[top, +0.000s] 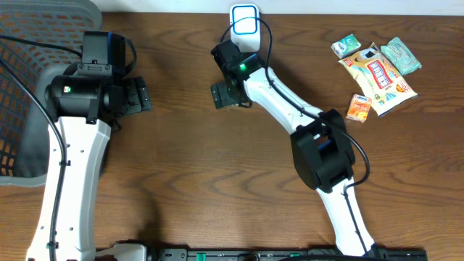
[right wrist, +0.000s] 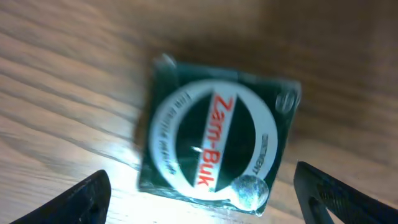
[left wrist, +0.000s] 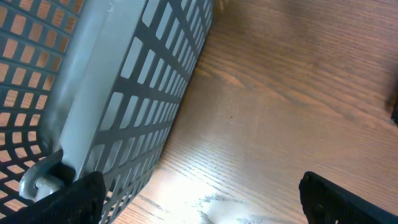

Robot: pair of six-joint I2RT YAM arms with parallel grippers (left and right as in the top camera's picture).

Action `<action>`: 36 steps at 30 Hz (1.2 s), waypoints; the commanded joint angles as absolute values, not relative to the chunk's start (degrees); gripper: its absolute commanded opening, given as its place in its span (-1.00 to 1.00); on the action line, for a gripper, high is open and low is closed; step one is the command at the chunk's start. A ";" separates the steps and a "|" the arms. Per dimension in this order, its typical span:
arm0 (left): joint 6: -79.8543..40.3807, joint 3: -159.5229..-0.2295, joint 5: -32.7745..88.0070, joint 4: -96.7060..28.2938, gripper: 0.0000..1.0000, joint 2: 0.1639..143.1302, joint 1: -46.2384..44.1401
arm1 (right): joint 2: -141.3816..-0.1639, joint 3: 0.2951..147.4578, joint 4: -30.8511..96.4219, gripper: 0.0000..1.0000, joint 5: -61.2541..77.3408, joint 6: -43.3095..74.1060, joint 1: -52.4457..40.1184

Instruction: Scan the item barcode

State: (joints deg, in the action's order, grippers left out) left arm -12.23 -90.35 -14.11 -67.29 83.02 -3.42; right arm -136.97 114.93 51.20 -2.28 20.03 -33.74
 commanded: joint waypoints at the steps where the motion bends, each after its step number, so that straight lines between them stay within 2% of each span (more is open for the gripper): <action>1: -12.56 -90.87 -15.07 -67.48 0.95 82.61 -3.11 | -139.06 114.50 52.62 0.77 -5.17 21.85 -33.80; 3: -12.56 -90.87 -15.07 -67.48 0.95 82.61 -3.11 | -139.06 114.50 52.64 0.75 -6.11 21.85 -33.80; 11: -12.56 -90.87 -15.07 -67.48 0.96 82.61 -3.11 | -139.06 114.50 53.49 0.43 -7.03 16.43 -33.41; 23: -12.58 -90.87 -15.07 -67.48 0.96 82.61 -3.11 | -135.76 114.65 60.95 0.50 -16.03 14.39 -26.94; 27: -12.56 -90.87 -15.07 -67.48 0.95 82.61 -3.11 | -132.99 114.65 60.66 0.51 -9.96 14.06 -25.08; 32: -12.56 -90.87 -15.07 -67.48 0.96 82.61 -3.11 | -131.79 114.65 58.54 0.54 7.49 14.09 -24.25; 36: -12.58 -90.87 -15.05 -67.48 0.96 82.61 -3.11 | -131.85 114.63 56.51 0.54 9.41 14.13 -24.62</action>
